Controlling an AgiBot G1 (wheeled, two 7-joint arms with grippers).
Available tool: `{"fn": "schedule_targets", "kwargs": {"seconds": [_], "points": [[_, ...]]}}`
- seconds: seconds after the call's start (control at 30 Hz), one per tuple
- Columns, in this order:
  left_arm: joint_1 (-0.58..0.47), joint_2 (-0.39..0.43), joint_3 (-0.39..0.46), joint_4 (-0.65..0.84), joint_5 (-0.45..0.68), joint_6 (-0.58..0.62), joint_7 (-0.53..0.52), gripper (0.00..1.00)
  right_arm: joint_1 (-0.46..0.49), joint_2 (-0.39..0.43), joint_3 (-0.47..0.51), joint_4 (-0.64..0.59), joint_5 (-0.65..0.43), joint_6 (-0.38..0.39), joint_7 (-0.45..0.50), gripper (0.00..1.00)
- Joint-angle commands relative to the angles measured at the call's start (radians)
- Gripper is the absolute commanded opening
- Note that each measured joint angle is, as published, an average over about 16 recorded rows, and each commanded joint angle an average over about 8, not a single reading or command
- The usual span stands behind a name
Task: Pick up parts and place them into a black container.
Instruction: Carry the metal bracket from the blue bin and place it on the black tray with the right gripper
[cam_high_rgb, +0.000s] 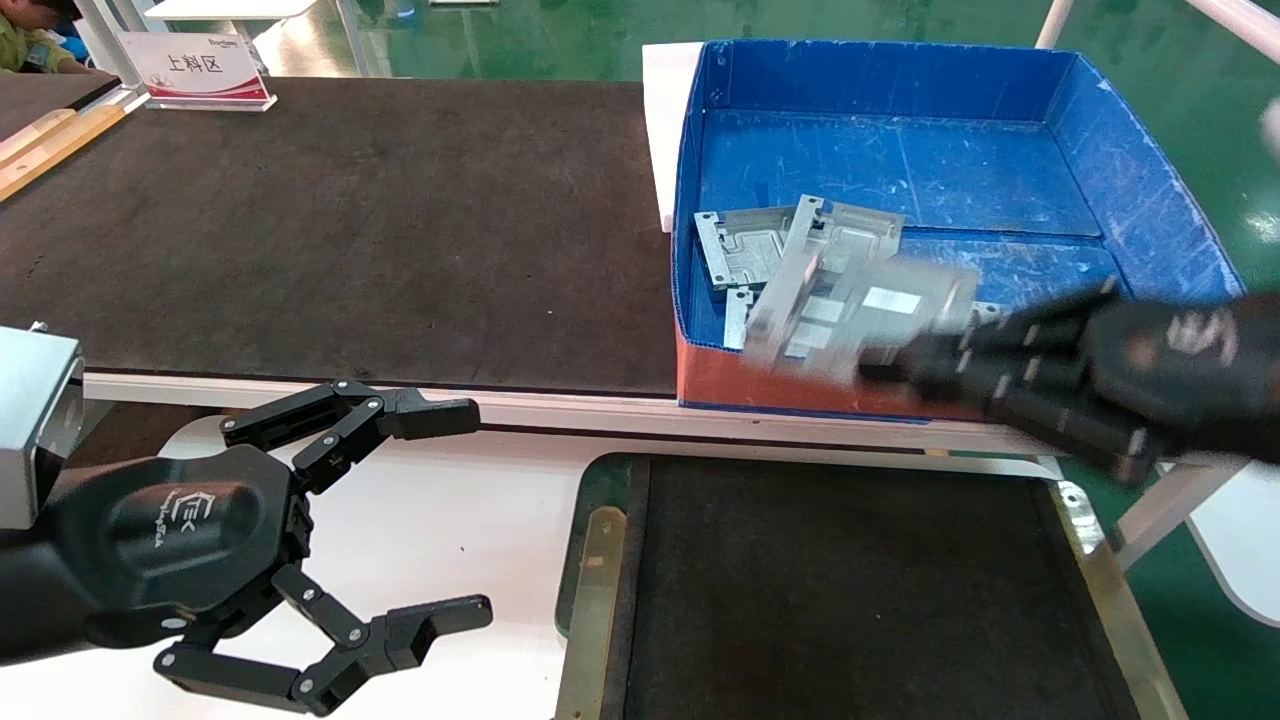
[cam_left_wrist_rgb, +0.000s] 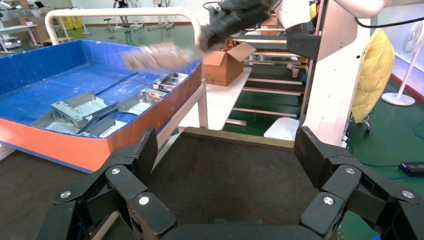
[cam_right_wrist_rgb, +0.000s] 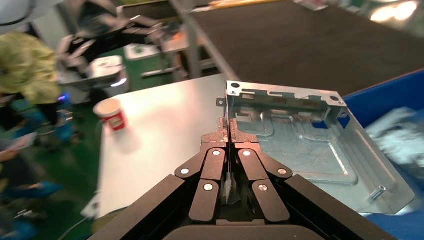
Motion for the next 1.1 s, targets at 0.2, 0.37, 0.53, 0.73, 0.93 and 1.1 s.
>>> {"fn": "schedule_targets", "kwargs": {"seconds": [0.2, 0.37, 0.53, 0.73, 0.93, 1.1], "points": [[0.0, 0.0, 0.0, 0.0, 0.0, 0.0, 0.0, 1.0, -0.183, 0.053, 0.001, 0.174, 0.077, 0.055, -0.009, 0.0], [0.0, 0.0, 0.0, 0.0, 0.0, 0.0, 0.0, 1.0, -0.269, 0.058, -0.012, 0.196, 0.091, 0.045, -0.071, 0.0], [0.0, 0.0, 0.0, 0.0, 0.0, 0.0, 0.0, 1.0, -0.32, 0.05, -0.031, 0.193, 0.079, 0.021, -0.128, 0.0], [0.0, 0.0, 0.0, 0.0, 0.0, 0.0, 0.0, 1.0, -0.36, 0.027, -0.057, 0.171, 0.039, 0.009, -0.193, 0.0], [0.0, 0.0, 0.0, 0.0, 0.0, 0.0, 0.0, 1.0, -0.366, -0.026, -0.089, 0.094, -0.044, 0.003, -0.278, 0.0], [0.0, 0.0, 0.0, 0.0, 0.0, 0.0, 0.0, 1.0, -0.336, -0.1, -0.122, -0.024, -0.129, -0.011, -0.361, 0.0]]}}
